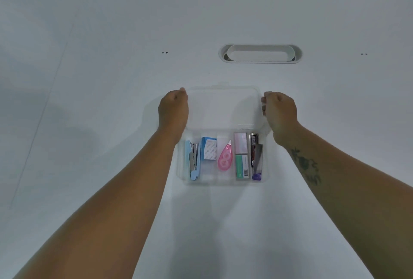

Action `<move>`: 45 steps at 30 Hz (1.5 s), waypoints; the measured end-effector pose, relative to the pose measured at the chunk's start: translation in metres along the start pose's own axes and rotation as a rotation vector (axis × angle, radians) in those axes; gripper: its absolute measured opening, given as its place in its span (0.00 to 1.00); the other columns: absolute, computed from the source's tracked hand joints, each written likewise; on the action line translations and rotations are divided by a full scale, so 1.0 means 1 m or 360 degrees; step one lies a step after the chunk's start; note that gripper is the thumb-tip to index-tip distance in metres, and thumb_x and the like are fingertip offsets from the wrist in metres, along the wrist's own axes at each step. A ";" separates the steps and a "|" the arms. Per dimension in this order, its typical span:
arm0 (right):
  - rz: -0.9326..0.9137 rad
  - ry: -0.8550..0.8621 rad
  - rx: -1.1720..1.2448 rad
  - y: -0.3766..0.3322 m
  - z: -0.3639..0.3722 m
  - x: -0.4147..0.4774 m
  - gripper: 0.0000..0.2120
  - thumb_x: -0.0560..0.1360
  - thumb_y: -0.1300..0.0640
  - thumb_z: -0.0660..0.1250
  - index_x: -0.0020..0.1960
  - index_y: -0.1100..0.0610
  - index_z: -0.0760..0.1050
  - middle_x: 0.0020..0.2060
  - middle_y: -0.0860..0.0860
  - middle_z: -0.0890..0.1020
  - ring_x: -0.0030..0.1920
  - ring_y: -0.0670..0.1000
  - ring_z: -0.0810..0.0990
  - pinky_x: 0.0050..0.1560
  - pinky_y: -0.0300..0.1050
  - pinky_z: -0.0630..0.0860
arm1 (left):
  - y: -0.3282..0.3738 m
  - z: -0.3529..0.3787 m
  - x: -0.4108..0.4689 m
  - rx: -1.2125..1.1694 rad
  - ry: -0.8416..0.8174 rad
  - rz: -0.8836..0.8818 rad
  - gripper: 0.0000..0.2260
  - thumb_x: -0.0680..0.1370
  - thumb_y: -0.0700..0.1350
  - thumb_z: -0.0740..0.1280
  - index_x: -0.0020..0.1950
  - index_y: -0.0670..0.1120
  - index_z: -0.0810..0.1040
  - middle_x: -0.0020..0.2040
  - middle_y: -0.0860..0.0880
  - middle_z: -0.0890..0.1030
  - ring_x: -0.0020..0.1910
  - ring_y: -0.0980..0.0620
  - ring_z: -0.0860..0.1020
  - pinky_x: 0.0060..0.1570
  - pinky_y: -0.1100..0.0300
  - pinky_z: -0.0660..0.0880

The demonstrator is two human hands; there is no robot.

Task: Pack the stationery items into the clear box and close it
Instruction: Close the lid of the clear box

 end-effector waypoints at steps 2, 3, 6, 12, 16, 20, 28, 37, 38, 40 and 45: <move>0.0178 -0.0052 0.0157 -0.002 -0.002 0.006 0.15 0.74 0.58 0.59 0.46 0.70 0.75 0.39 0.58 0.76 0.39 0.53 0.71 0.44 0.49 0.70 | 0.001 -0.002 0.008 -0.0224 -0.0070 -0.0225 0.11 0.78 0.50 0.60 0.42 0.47 0.77 0.45 0.49 0.82 0.42 0.49 0.79 0.50 0.52 0.77; 0.0250 -0.0095 0.0216 -0.004 -0.003 0.008 0.12 0.74 0.58 0.60 0.41 0.66 0.76 0.39 0.56 0.78 0.38 0.53 0.73 0.46 0.48 0.73 | 0.003 -0.004 0.011 -0.0298 -0.0115 -0.0300 0.10 0.78 0.50 0.61 0.45 0.46 0.78 0.46 0.48 0.83 0.42 0.49 0.79 0.51 0.52 0.78; 0.0318 -0.0208 0.0337 -0.011 -0.007 0.011 0.10 0.77 0.55 0.60 0.43 0.58 0.77 0.44 0.54 0.80 0.41 0.53 0.77 0.52 0.47 0.77 | 0.009 -0.008 0.017 -0.0340 -0.0223 -0.0385 0.14 0.80 0.51 0.61 0.55 0.44 0.79 0.52 0.47 0.82 0.46 0.47 0.80 0.53 0.52 0.78; -0.0030 -0.0282 0.0286 -0.027 -0.018 -0.011 0.13 0.78 0.47 0.64 0.49 0.56 0.78 0.46 0.51 0.79 0.46 0.52 0.82 0.58 0.48 0.79 | 0.027 -0.025 0.000 -0.0324 -0.0282 -0.0111 0.11 0.79 0.53 0.63 0.50 0.49 0.82 0.52 0.48 0.80 0.43 0.48 0.80 0.54 0.54 0.79; -0.0336 -0.0294 0.0048 -0.032 -0.031 -0.039 0.13 0.79 0.47 0.62 0.50 0.57 0.76 0.47 0.50 0.81 0.50 0.52 0.83 0.61 0.52 0.78 | 0.031 -0.044 -0.026 -0.0357 -0.0364 0.0027 0.10 0.77 0.54 0.67 0.49 0.49 0.82 0.51 0.47 0.83 0.46 0.48 0.81 0.55 0.53 0.79; -0.0671 -0.0366 -0.0324 -0.030 -0.038 -0.072 0.16 0.81 0.47 0.57 0.54 0.58 0.75 0.49 0.52 0.82 0.52 0.55 0.80 0.59 0.53 0.75 | 0.024 -0.064 -0.053 -0.0373 -0.0497 0.0092 0.10 0.75 0.52 0.70 0.49 0.46 0.83 0.52 0.47 0.84 0.50 0.47 0.81 0.54 0.56 0.78; -0.1241 -0.0399 -0.1121 0.014 -0.057 -0.129 0.15 0.81 0.50 0.56 0.64 0.53 0.73 0.61 0.49 0.78 0.63 0.50 0.75 0.61 0.44 0.70 | 0.001 -0.101 -0.099 -0.0013 -0.0781 0.0195 0.11 0.71 0.49 0.75 0.51 0.49 0.85 0.53 0.53 0.85 0.56 0.55 0.80 0.59 0.59 0.74; -0.1350 -0.0375 -0.1561 0.062 -0.047 -0.150 0.15 0.79 0.55 0.64 0.64 0.52 0.77 0.67 0.52 0.76 0.68 0.53 0.73 0.59 0.52 0.77 | -0.051 -0.085 -0.120 0.0810 -0.0576 0.0838 0.10 0.71 0.42 0.75 0.52 0.46 0.84 0.58 0.50 0.82 0.57 0.53 0.78 0.59 0.63 0.70; -0.1382 -0.0343 -0.1604 0.065 -0.045 -0.150 0.14 0.78 0.56 0.65 0.63 0.53 0.78 0.65 0.53 0.78 0.66 0.54 0.75 0.57 0.51 0.78 | -0.057 -0.081 -0.122 0.0938 -0.0535 0.0974 0.09 0.73 0.42 0.73 0.53 0.46 0.84 0.58 0.49 0.82 0.58 0.51 0.78 0.59 0.63 0.68; -0.1449 -0.0297 -0.1693 0.071 -0.041 -0.151 0.12 0.76 0.60 0.68 0.59 0.55 0.79 0.60 0.54 0.81 0.61 0.56 0.79 0.50 0.52 0.81 | -0.066 -0.075 -0.130 0.1101 -0.0486 0.1160 0.09 0.76 0.42 0.69 0.55 0.46 0.83 0.59 0.49 0.82 0.61 0.50 0.76 0.58 0.63 0.67; -0.1436 -0.0240 -0.1779 0.082 -0.032 -0.147 0.13 0.70 0.66 0.73 0.53 0.56 0.80 0.52 0.53 0.83 0.54 0.56 0.81 0.38 0.52 0.83 | -0.080 -0.066 -0.133 0.1215 -0.0469 0.1283 0.11 0.77 0.39 0.67 0.58 0.44 0.82 0.61 0.47 0.82 0.64 0.47 0.76 0.62 0.54 0.72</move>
Point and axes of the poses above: each hand's wrist, its own x-axis towards the middle knuckle, its own z-axis out of the palm, y = z × x, the point moved 2 cm from there along x, towards the middle knuckle
